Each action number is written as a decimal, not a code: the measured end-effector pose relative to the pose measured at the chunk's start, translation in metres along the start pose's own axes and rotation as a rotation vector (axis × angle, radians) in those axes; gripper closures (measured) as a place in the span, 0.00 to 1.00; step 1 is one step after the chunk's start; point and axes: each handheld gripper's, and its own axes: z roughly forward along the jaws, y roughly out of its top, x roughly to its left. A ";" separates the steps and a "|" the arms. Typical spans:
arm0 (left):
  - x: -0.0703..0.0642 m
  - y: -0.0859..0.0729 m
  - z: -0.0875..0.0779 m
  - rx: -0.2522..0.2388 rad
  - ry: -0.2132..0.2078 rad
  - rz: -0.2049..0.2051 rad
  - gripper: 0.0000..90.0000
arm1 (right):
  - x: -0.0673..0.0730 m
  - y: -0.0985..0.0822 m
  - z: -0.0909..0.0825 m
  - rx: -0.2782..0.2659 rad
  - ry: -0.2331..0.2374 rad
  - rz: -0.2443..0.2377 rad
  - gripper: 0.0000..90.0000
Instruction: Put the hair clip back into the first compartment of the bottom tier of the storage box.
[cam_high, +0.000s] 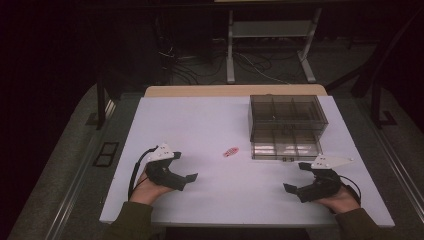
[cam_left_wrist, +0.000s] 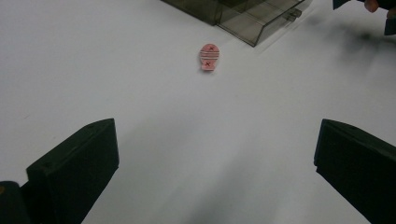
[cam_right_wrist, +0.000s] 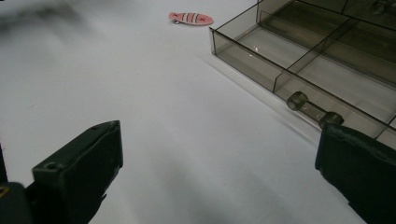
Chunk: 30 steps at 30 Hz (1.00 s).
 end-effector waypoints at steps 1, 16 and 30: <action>0.000 0.000 0.000 -0.001 0.001 0.000 0.00 | 0.000 0.000 0.000 -0.001 0.000 0.000 0.00; 0.002 0.006 0.004 -0.010 0.003 0.006 0.00 | 0.000 0.000 0.000 -0.001 0.002 -0.004 0.00; 0.003 0.010 0.008 -0.027 -0.015 -0.003 0.00 | 0.000 0.000 0.001 0.002 0.006 -0.005 0.00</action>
